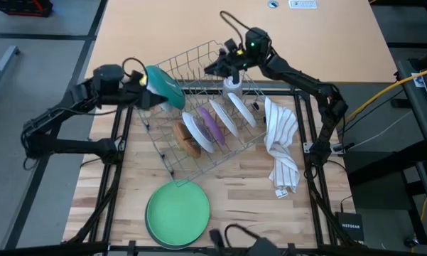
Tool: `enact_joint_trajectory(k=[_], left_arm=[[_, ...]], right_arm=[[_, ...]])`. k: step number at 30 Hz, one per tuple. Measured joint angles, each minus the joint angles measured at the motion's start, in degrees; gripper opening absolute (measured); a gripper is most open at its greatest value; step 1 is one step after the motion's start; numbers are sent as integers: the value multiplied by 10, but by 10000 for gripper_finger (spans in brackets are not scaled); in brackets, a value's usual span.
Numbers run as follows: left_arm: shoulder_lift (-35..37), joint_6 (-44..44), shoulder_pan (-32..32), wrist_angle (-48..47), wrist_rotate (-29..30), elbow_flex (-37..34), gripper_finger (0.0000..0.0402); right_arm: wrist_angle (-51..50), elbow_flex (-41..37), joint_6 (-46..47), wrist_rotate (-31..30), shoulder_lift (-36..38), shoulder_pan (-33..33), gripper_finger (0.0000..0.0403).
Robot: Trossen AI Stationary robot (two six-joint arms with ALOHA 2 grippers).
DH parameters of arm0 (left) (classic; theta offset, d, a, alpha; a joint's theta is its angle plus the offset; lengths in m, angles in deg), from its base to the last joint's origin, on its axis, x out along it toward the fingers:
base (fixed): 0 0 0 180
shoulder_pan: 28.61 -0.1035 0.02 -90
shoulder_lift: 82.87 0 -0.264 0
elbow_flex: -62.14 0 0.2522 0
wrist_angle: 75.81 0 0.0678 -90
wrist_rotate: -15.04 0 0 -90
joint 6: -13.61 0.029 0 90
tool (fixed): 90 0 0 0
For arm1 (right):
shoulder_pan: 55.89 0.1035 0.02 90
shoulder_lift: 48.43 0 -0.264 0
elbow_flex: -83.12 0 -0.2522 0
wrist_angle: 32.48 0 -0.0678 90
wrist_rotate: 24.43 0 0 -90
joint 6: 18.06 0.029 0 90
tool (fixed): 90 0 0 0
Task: Sort dishes
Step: Put the light green plate into the dish rack
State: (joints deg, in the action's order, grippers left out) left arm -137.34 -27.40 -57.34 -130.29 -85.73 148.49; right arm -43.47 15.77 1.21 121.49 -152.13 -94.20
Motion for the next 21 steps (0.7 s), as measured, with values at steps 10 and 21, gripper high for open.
enact_joint_trajectory(k=[10, 21], left_arm=[[-52, -60, 228, 14, 0, 0, 119], [-134, -98, 427, 42, 18, 0, 119]], right_arm=[[-7, 0, 40, 67, 11, 85, 85], [-239, 0, -3, -38, 95, 253, 85]])
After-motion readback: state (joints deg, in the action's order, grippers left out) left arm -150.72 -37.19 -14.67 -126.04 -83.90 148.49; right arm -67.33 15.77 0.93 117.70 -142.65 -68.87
